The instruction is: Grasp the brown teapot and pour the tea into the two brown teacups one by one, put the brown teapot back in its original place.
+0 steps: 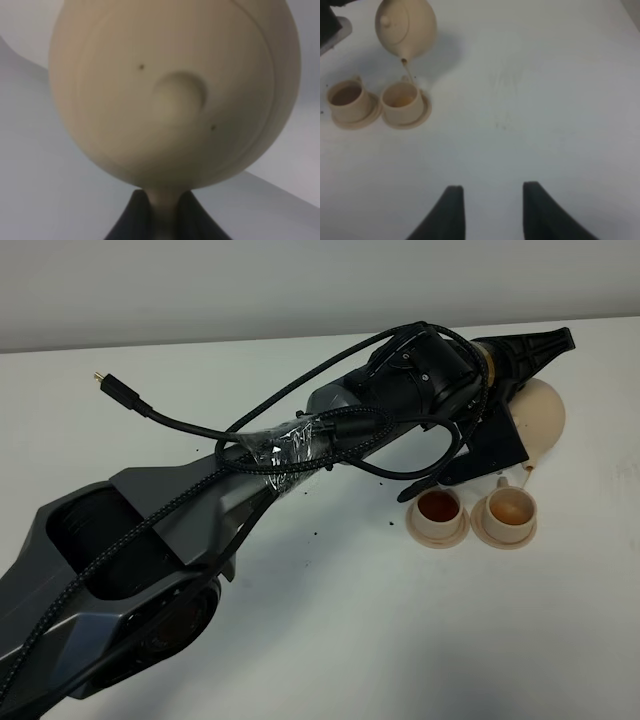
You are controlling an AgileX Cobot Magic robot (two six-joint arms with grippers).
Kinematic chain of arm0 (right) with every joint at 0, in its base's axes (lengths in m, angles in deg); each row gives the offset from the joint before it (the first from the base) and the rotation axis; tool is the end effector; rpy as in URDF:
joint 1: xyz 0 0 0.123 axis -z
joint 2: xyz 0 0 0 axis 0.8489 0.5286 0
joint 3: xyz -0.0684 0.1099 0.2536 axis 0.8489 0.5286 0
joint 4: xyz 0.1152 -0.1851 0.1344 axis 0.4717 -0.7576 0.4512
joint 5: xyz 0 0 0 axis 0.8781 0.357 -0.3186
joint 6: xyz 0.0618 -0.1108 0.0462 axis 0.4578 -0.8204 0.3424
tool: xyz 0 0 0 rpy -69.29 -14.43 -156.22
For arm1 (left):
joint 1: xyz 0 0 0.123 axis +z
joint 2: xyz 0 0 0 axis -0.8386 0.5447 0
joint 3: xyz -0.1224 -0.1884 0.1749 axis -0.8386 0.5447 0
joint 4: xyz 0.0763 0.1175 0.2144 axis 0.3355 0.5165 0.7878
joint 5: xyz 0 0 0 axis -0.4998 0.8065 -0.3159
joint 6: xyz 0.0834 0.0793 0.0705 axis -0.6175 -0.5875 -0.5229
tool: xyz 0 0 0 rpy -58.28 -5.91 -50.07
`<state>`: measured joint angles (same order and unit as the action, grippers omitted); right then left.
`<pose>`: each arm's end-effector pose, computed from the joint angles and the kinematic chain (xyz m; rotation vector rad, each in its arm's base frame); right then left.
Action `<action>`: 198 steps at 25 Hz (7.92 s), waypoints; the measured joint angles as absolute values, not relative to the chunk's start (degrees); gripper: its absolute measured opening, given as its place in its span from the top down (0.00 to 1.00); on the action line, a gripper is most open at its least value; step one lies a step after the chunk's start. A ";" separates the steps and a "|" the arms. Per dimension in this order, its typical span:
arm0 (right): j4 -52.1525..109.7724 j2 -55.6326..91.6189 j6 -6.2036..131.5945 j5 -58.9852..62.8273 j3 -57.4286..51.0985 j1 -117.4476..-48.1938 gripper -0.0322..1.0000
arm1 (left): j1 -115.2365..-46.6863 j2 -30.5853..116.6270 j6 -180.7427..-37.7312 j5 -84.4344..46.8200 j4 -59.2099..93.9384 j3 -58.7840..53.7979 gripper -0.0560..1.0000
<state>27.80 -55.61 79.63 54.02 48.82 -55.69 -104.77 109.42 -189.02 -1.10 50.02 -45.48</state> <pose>0.0379 0.0126 0.2567 -0.0691 2.0468 0.0534 0.4199 -0.4383 0.1731 2.2973 0.0862 0.9476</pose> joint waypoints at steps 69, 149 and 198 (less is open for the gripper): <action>27.80 -55.61 79.63 54.02 48.82 -55.69 0.67 | -105.20 109.42 -194.39 -0.39 51.51 -45.48 0.80; 27.80 -55.61 79.63 54.02 48.82 -55.69 0.67 | -106.44 109.42 -194.43 2.30 54.37 -45.48 0.80; 27.80 -55.61 79.63 54.02 48.82 -55.69 0.67 | -108.65 109.42 -194.43 2.07 59.79 -45.48 0.80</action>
<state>27.80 -55.61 79.63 54.02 48.82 -55.69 -108.65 109.42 -194.43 2.07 59.79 -45.48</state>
